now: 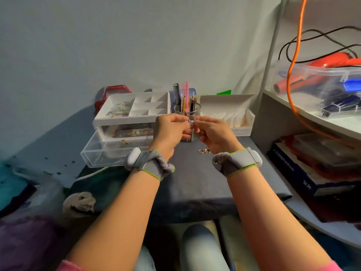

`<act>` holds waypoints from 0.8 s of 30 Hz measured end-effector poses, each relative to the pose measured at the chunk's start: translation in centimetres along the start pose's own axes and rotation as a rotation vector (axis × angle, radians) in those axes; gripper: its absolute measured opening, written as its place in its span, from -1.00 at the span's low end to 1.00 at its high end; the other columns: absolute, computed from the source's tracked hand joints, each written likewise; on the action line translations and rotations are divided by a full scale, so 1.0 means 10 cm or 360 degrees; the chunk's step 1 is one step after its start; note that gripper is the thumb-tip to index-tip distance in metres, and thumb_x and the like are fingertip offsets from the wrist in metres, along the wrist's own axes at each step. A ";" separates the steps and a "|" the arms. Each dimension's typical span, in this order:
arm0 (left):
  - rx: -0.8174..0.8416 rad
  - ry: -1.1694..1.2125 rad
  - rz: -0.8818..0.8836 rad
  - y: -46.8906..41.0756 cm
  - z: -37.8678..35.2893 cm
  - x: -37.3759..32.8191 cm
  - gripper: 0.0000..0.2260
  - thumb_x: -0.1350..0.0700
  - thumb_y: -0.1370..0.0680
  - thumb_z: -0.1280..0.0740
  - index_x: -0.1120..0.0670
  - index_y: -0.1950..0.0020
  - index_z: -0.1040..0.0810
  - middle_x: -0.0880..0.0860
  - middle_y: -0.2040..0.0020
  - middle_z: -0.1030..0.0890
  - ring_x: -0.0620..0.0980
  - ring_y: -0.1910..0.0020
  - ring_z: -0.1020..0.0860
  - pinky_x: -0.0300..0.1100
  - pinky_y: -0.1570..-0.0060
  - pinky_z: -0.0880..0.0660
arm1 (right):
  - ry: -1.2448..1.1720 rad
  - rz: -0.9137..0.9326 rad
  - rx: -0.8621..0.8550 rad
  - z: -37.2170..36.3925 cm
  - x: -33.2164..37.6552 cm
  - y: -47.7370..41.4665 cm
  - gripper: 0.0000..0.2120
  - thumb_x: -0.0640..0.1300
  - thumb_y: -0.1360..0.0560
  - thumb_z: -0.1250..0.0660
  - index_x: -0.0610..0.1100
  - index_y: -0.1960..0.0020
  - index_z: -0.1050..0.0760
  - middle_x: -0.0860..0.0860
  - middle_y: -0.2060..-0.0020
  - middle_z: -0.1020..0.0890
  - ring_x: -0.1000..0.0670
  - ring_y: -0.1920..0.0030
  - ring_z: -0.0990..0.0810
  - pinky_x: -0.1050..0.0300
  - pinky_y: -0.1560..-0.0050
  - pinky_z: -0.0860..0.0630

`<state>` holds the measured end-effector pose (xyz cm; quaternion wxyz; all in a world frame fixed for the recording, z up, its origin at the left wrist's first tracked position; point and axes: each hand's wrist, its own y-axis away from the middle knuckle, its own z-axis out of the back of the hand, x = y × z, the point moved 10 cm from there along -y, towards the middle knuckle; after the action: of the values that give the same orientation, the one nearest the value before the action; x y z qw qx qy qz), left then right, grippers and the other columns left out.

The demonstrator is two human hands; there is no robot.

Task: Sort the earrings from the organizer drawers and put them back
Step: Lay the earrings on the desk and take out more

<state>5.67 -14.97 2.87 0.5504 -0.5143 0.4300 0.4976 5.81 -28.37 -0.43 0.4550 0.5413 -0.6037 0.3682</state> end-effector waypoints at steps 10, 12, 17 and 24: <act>0.0055 -0.0162 0.0016 -0.04 -0.39 0.23 -0.84 0.39 -0.49 -0.35 0.21 -0.03 -0.59 0.11 0.26 -0.61 -0.03 0.34 -0.59 -0.24 0.34 -0.60 | 0.0113 -0.0005 -0.0132 0.50 -0.08 -0.02 -0.85 -0.33 -0.51 -0.31 -0.18 0.22 -0.52 -0.01 0.47 -0.61 0.15 0.53 -0.53 0.35 0.59 -0.23; 0.0069 -0.0164 0.0033 -0.04 -0.47 0.29 -0.85 0.40 -0.49 -0.34 0.22 -0.01 -0.58 0.11 0.26 -0.61 -0.03 0.36 -0.58 -0.23 0.34 -0.60 | 0.0091 -0.0014 -0.0155 0.58 -0.12 -0.02 -0.86 -0.34 -0.51 -0.31 -0.20 0.22 -0.51 0.02 0.51 -0.61 0.18 0.56 -0.54 0.37 0.61 -0.24; 0.0112 -0.0170 0.0062 0.00 -0.64 0.40 -0.86 0.41 -0.51 -0.32 0.23 -0.01 -0.56 0.13 0.27 -0.60 -0.04 0.37 -0.56 -0.23 0.35 -0.59 | 0.0221 -0.0051 -0.0232 0.78 -0.22 -0.01 -0.84 -0.32 -0.49 -0.33 -0.18 0.25 -0.52 -0.07 0.35 -0.60 0.13 0.46 -0.46 0.32 0.50 -0.28; 0.0157 -0.0200 0.0098 0.03 -0.77 0.54 -0.85 0.40 -0.52 -0.32 0.23 -0.04 -0.56 0.10 0.27 -0.59 -0.06 0.36 -0.57 -0.31 0.41 -0.58 | 0.0249 -0.0080 -0.0251 0.91 -0.31 -0.01 -0.94 -0.32 -0.50 -0.33 -0.24 0.07 -0.57 -0.04 0.36 -0.55 0.10 0.41 -0.42 0.28 0.42 -0.32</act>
<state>6.41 -22.02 -3.26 0.5855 -0.4409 0.4341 0.5239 4.51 -35.93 -6.27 0.5509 0.4884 -0.5797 0.3491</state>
